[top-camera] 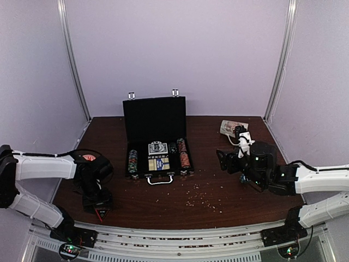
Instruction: Pack up texas hold em set
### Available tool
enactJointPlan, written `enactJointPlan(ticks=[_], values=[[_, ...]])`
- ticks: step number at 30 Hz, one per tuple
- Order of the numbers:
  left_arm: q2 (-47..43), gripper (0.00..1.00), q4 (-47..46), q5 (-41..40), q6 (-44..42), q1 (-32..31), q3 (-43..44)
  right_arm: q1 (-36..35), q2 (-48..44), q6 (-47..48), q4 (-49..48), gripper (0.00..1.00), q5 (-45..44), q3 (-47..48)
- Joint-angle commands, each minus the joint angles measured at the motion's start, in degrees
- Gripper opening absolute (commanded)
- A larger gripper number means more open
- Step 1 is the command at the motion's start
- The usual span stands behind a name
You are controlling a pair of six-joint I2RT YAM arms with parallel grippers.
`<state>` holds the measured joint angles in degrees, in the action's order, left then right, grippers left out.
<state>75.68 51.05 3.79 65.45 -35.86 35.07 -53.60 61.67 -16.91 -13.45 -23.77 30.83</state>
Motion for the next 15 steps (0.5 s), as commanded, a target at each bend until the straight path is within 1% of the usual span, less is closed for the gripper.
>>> enactJointPlan(ticks=[1,8,15], values=[[1.94,0.72,-5.39,-4.72,-1.09,-0.03,-1.58,0.25,0.55,-0.28,0.45,0.76,0.48,1.95],[2.60,0.65,-5.86,-5.86,-1.79,-0.05,-1.68,0.25,0.69,-0.41,0.58,0.76,0.52,2.07],[3.16,0.61,-5.73,-9.52,-4.52,-0.09,2.28,0.17,0.82,-0.46,0.55,0.76,0.52,2.04]])
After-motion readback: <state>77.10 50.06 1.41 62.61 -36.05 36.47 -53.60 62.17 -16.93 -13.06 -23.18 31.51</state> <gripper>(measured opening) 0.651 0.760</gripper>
